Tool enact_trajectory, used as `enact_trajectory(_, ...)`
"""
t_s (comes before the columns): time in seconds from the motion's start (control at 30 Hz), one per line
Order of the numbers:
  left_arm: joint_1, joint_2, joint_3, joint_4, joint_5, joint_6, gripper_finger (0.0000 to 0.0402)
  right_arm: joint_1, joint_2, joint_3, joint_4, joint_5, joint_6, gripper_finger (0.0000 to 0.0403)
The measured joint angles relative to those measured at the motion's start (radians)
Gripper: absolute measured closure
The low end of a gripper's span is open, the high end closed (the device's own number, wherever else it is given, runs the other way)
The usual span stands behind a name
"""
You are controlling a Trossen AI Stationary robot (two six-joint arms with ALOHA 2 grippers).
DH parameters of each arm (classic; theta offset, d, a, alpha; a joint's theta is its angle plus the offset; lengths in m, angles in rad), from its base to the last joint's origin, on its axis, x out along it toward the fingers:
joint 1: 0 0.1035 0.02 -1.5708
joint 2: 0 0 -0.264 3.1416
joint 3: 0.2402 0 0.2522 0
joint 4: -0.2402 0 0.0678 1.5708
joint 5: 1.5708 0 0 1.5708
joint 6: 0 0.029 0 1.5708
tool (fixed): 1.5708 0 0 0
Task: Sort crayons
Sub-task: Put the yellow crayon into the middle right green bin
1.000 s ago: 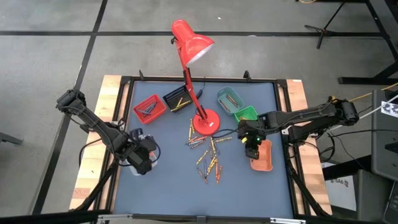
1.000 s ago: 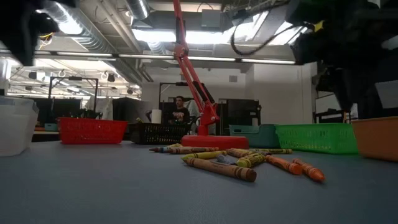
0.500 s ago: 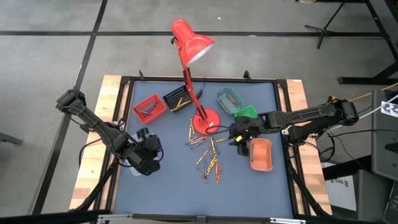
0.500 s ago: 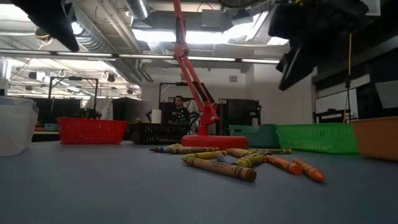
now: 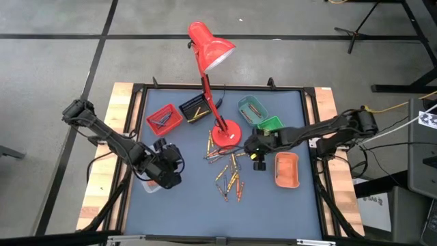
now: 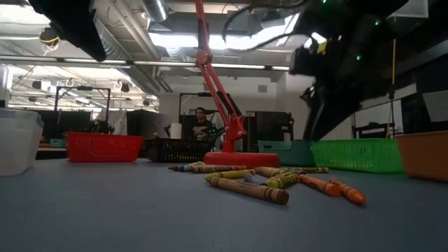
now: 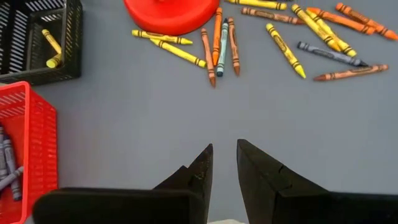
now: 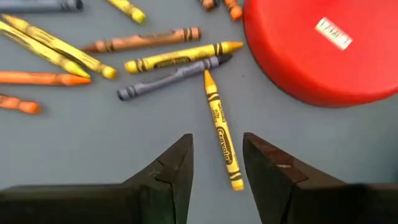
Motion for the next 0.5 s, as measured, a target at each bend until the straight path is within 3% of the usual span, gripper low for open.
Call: enact_trajectory(0.5,0.068,0.0,0.0,0.078,0.002,0.078,0.0344,0.0,0.17,0.003,0.021,0.032,0.009,0.0267)
